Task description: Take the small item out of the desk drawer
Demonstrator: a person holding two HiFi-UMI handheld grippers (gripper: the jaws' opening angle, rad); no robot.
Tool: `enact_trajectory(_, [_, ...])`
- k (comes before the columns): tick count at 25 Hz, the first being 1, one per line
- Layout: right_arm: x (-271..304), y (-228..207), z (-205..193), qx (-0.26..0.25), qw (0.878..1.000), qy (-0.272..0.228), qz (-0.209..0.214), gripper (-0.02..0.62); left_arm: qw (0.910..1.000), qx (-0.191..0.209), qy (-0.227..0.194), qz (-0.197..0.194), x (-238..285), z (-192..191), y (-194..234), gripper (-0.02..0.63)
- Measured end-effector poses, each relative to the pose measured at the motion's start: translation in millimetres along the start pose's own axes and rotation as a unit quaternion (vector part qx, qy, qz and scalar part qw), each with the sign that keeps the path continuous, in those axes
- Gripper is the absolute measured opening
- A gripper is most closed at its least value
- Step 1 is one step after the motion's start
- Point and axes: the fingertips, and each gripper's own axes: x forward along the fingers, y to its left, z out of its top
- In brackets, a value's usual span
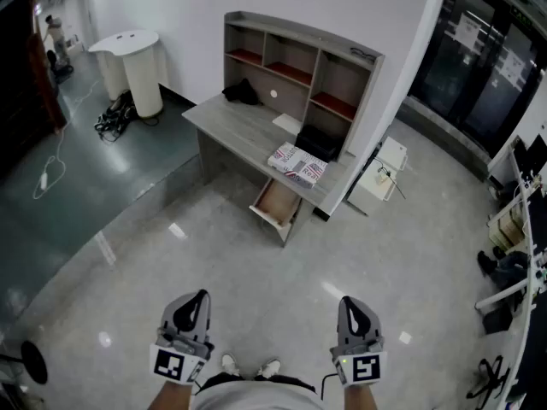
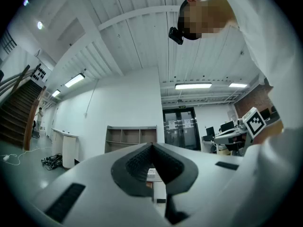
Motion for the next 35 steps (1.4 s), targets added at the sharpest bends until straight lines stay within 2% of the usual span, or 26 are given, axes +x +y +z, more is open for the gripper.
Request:
enact_trajectory(3, [-6, 1, -4, 0.002, 1.000, 0.006, 0.010, 0.023, 1.0000, 0.004, -0.002, 0.006, -6, 1, -5, 0.017])
enact_trajectory(8, [-10, 10, -13, 0.026, 0.998, -0.003, 0.056, 0.023, 0.9998, 0.012, -0.006, 0.016, -15, 3, -15, 0.017])
enact_trajectory(12, [-5, 10, -28, 0.029, 0.997, -0.004, 0.067, 0.023, 0.9995, 0.021, 0.007, 0.025, -24, -4, -24, 0.017])
enact_trajectory(17, [5, 12, -35, 0.031, 0.997, 0.004, 0.075, 0.023, 0.9986, 0.025, 0.023, 0.040, -24, -17, -12, 0.017])
enact_trajectory(24, [61, -3, -43, 0.015, 0.997, 0.030, 0.063, 0.023, 0.9993, 0.002, 0.036, 0.000, 45, -41, 8, 0.017])
enact_trajectory(28, [121, -15, -33, 0.012, 0.998, 0.039, 0.048, 0.023, 0.9990, -0.021, 0.038, -0.012, 97, -54, 50, 0.017])
enact_trajectory(35, [226, -18, 6, -0.012, 0.998, 0.047, 0.028, 0.023, 0.9965, -0.057, 0.004, -0.061, 196, -58, 116, 0.017])
